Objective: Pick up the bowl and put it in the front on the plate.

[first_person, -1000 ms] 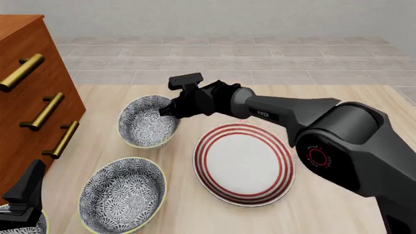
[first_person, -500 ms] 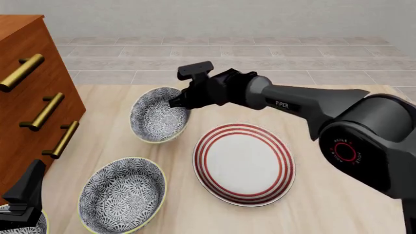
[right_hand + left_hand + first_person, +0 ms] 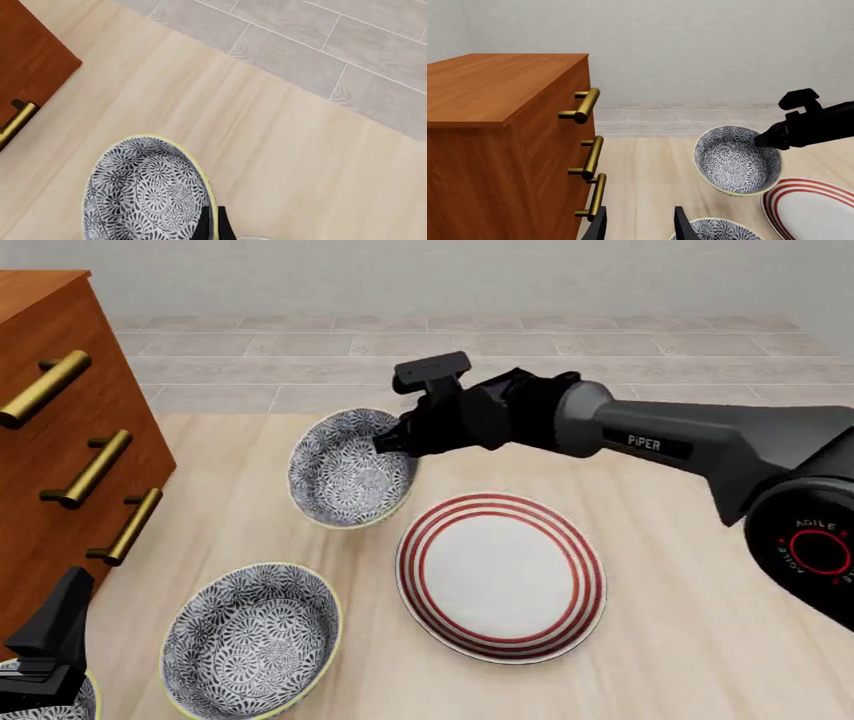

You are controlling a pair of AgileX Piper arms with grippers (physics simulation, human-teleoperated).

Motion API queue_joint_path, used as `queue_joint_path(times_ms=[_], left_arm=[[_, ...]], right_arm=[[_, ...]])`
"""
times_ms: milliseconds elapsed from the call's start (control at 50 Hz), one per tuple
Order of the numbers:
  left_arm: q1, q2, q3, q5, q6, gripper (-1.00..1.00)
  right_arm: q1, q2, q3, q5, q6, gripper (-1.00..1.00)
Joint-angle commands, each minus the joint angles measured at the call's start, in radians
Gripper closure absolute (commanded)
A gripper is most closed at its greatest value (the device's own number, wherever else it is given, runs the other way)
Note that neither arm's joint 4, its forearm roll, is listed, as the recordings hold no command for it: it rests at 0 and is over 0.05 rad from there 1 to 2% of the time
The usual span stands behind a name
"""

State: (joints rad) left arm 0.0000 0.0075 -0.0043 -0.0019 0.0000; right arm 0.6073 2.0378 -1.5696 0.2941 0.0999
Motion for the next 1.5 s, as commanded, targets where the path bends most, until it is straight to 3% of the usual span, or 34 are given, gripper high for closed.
queue_joint_path(times_ms=[20, 460, 860, 1200, 1500], left_arm=[[0.000, 0.000, 0.000, 0.000, 0.000, -1.00], [0.000, 0.000, 0.000, 0.000, 0.000, -1.00], [0.000, 0.000, 0.000, 0.000, 0.000, -1.00], [0.000, 0.000, 0.000, 0.000, 0.000, -1.00], [0.000, 0.000, 0.000, 0.000, 0.000, -1.00]], right_arm=[[-0.004, -0.089, 0.099, -0.035, 0.006, 1.00], [-0.013, -0.302, 0.389, -0.163, 0.097, 1.00], [-0.054, -0.429, 0.525, -0.203, 0.136, 1.00], [-0.075, -0.487, 0.684, -0.329, 0.206, 1.00], [-0.112, -0.564, 0.824, -0.402, 0.233, 1.00]])
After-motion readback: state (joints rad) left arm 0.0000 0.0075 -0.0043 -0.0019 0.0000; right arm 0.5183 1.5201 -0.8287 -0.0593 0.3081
